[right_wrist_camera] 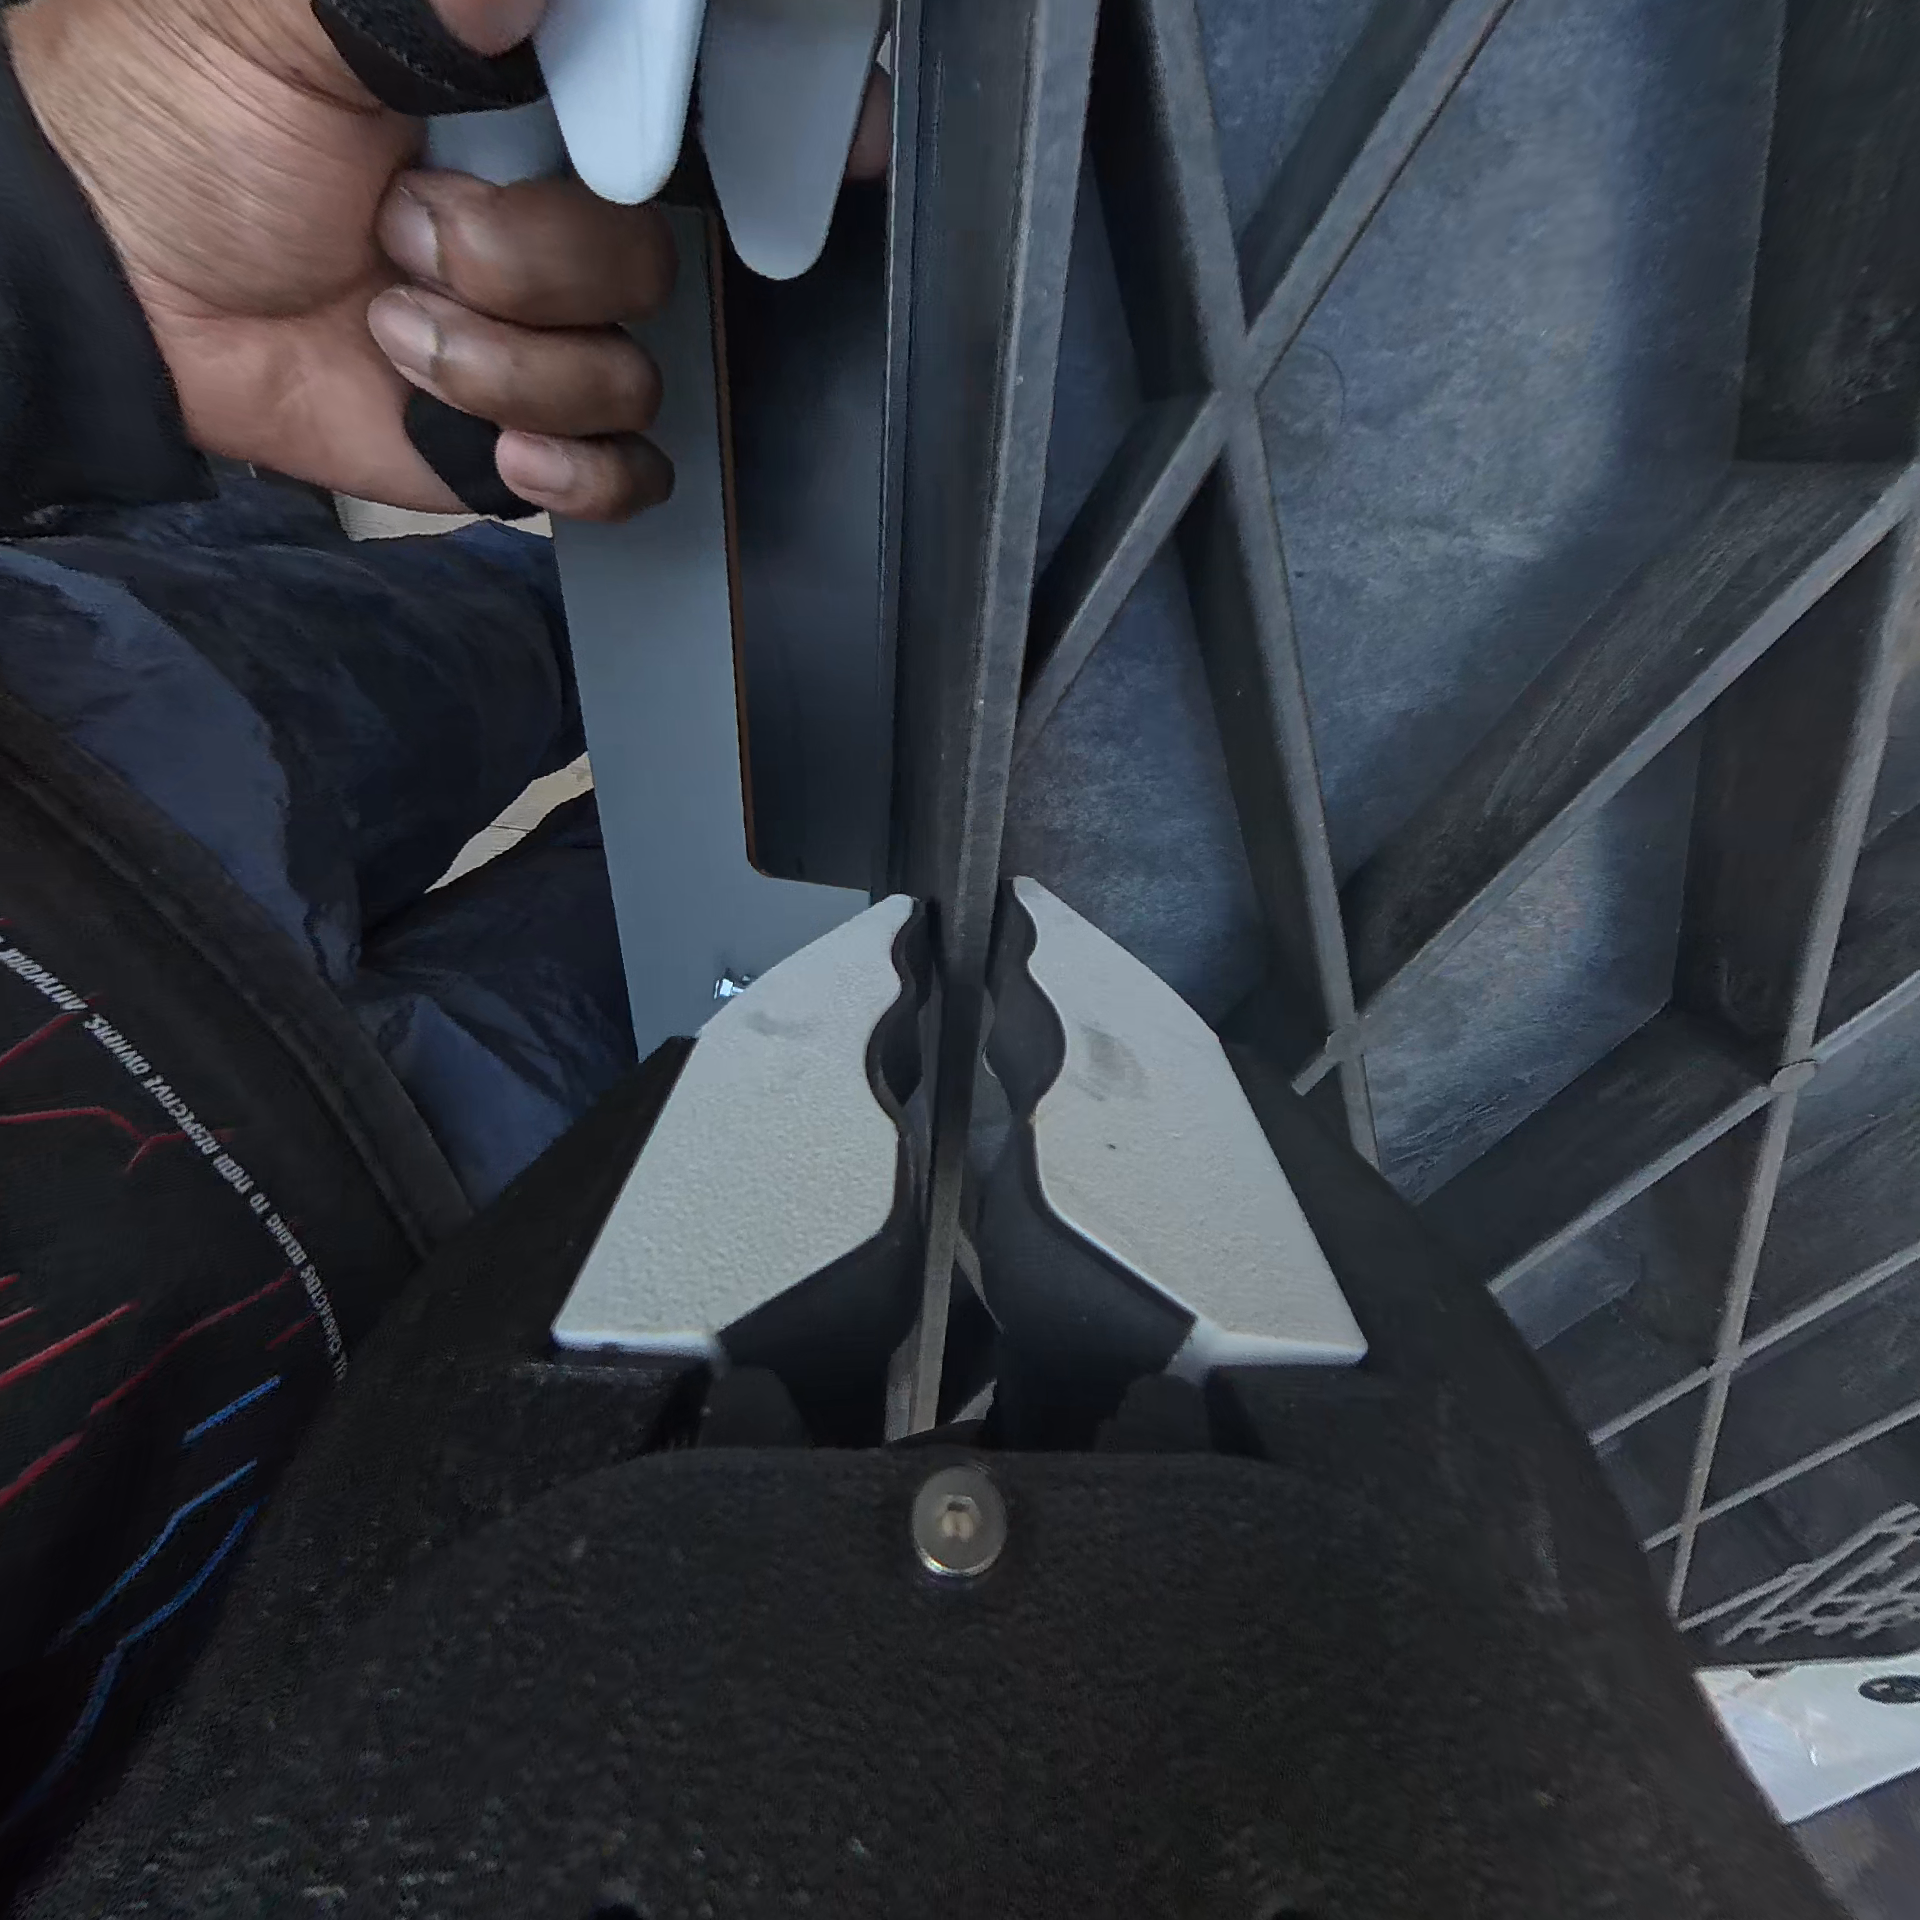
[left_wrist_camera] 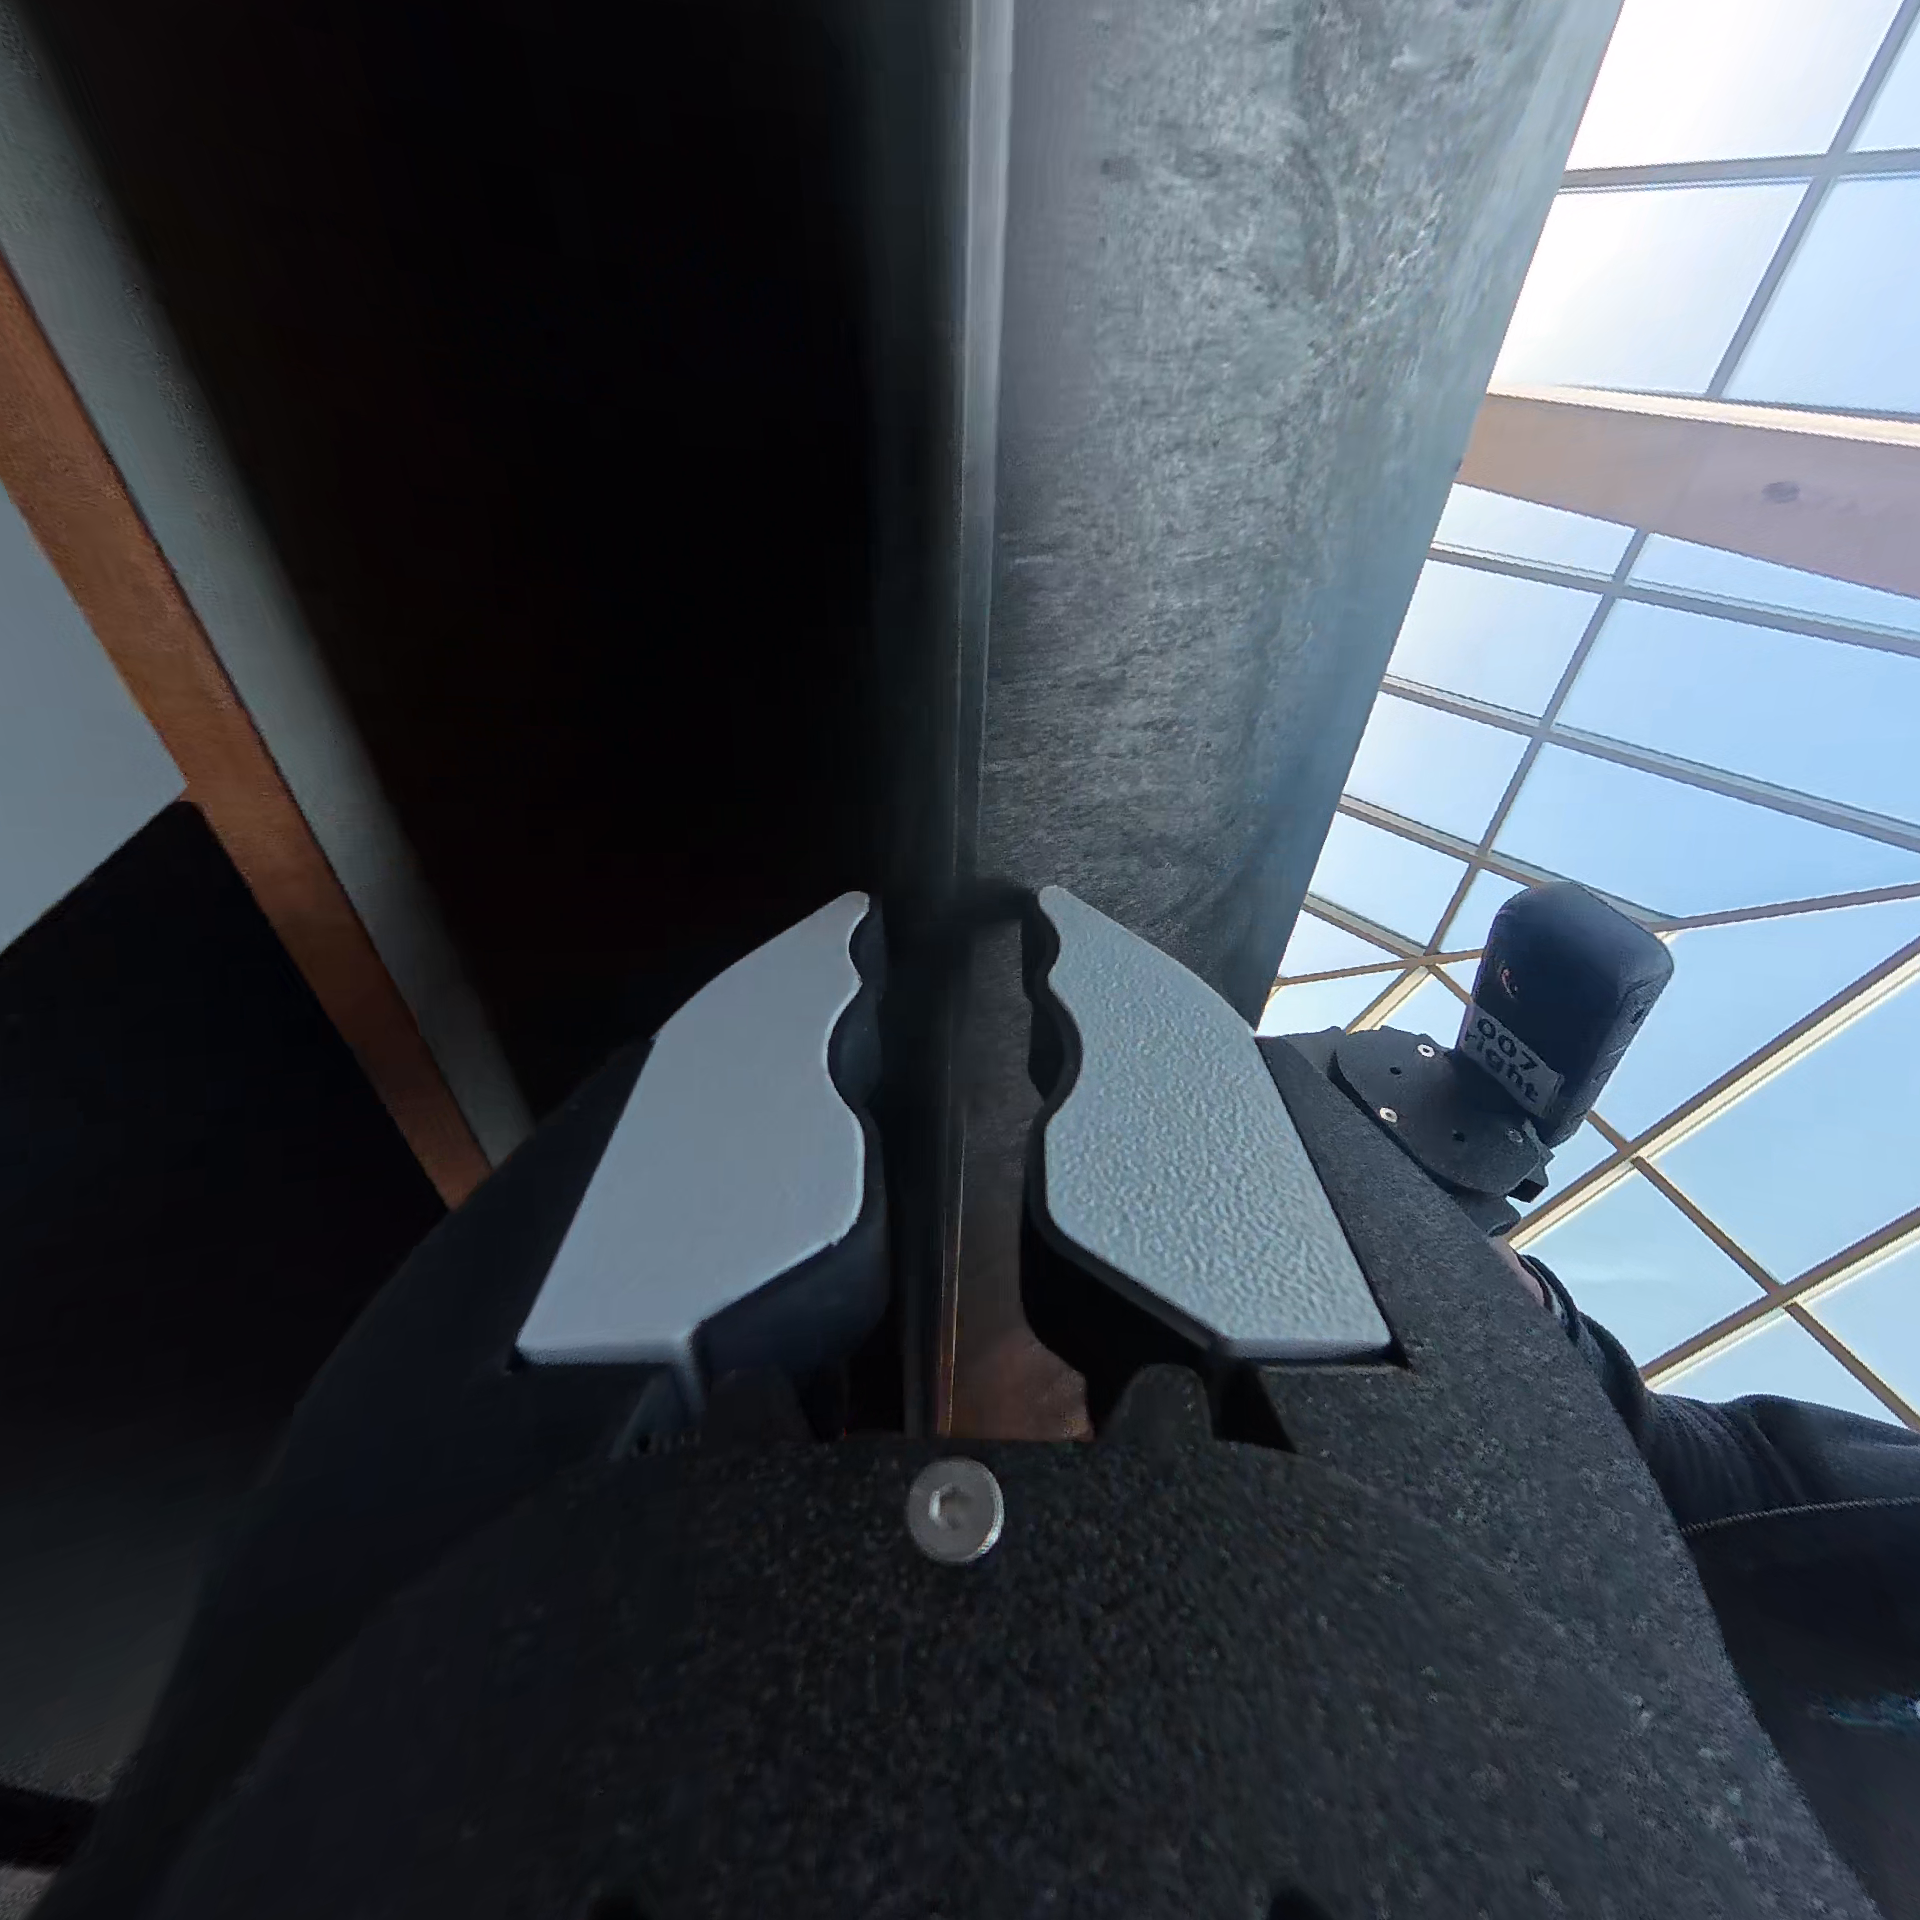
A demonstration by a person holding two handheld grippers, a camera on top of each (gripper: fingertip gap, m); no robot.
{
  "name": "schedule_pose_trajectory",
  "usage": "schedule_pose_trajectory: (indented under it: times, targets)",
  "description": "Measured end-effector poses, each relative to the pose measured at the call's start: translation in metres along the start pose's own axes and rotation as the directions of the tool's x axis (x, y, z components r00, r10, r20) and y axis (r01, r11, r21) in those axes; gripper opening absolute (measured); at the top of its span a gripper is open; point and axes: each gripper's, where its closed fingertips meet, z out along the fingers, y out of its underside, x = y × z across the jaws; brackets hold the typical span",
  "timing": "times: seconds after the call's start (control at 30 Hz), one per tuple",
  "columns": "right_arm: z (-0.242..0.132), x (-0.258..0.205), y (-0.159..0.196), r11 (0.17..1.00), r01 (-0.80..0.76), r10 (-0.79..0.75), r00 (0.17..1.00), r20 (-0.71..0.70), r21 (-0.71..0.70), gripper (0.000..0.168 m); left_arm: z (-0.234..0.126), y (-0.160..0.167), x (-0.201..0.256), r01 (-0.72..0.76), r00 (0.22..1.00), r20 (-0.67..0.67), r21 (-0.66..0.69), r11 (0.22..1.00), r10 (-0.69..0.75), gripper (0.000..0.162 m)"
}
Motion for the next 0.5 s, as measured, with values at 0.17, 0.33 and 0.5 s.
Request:
schedule_pose_trajectory:
  times: [0.17,0.33,0.5]
  targets:
    - [-0.038,0.010,0.007,0.999,0.048,-0.048,0.999,-0.001,0.012,0.012,0.014,0.010,0.036,-0.019,0.997,-0.079,-0.053,0.998,0.015,0.020]
    - [-0.079,0.020,0.020,0.996,0.094,-0.094,0.995,0.037,0.003,0.014,0.027,0.025,0.077,-0.050,0.987,-0.157,-0.112,0.992,0.032,0.020]
    - [-0.112,0.027,0.030,0.991,0.131,-0.130,0.989,0.066,-0.006,0.015,0.037,0.039,0.112,-0.088,0.979,-0.194,-0.149,0.985,0.058,0.020]
